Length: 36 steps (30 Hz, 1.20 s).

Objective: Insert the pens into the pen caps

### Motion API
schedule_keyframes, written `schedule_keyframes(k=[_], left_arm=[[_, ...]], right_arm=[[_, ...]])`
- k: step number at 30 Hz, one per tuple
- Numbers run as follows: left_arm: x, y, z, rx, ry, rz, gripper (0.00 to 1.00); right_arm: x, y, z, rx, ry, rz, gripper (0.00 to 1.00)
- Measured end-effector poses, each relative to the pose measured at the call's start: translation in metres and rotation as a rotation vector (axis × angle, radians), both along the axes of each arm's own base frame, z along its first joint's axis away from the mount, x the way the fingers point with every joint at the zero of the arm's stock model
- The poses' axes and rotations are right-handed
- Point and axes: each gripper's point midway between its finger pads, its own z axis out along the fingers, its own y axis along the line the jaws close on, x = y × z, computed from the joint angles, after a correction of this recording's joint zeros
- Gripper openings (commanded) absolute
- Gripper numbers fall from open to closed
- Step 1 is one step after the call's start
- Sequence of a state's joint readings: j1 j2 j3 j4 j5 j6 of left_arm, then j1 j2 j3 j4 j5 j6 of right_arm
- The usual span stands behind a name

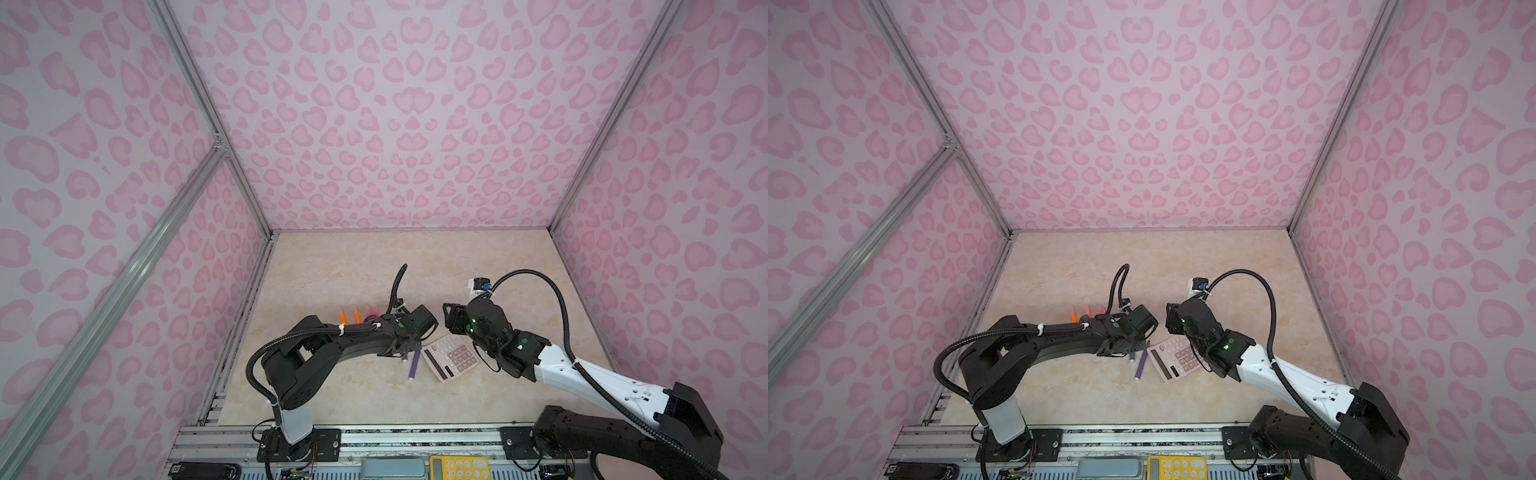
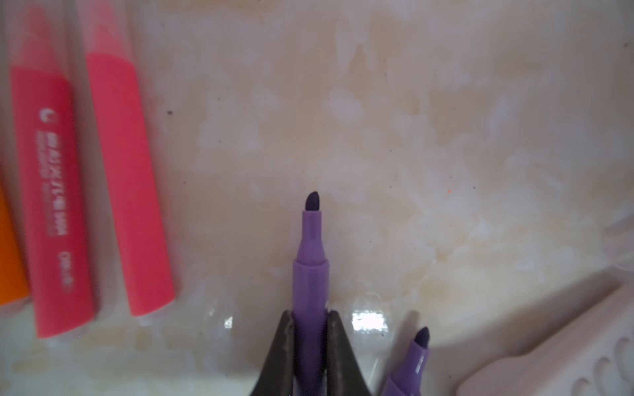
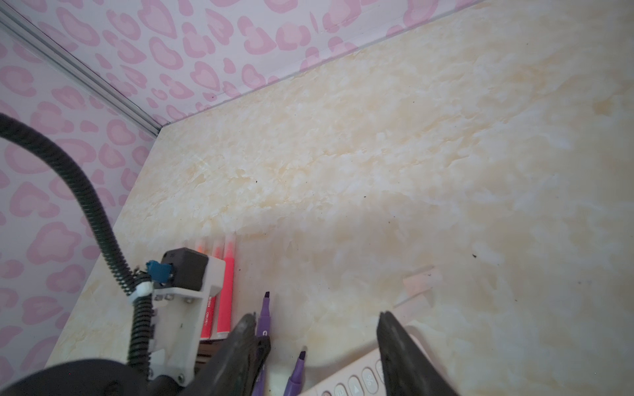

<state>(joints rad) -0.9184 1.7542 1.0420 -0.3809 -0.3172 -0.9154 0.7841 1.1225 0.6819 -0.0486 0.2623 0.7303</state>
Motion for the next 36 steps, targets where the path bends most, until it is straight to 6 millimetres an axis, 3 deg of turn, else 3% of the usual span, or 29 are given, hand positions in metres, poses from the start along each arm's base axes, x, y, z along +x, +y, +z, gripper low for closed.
schedule_keyframes(k=[3, 6, 9, 16, 27, 36], left_arm=[[0.013, -0.007, 0.038, -0.069, -0.134, -0.078, 0.03], [0.018, -0.007, 0.058, -0.121, -0.231, -0.145, 0.03], [0.019, -0.006, 0.072, -0.153, -0.305, -0.21, 0.04], [0.01, -0.033, 0.105, -0.289, -0.42, -0.408, 0.04], [-0.003, -0.055, 0.122, -0.376, -0.443, -0.557, 0.04], [-0.01, -0.061, 0.125, -0.411, -0.425, -0.594, 0.03]], right_arm=[[-0.001, -0.01, 0.0, 0.015, -0.008, -0.024, 0.6], [0.0, -0.015, 0.004, 0.037, -0.026, -0.035, 0.61], [-0.001, -0.01, 0.009, 0.071, -0.043, -0.008, 0.64], [-0.005, 0.018, 0.019, 0.15, -0.069, 0.128, 0.63], [-0.007, 0.055, 0.005, 0.191, -0.005, 0.276, 0.55], [-0.004, 0.066, -0.001, 0.214, 0.027, 0.297, 0.43]])
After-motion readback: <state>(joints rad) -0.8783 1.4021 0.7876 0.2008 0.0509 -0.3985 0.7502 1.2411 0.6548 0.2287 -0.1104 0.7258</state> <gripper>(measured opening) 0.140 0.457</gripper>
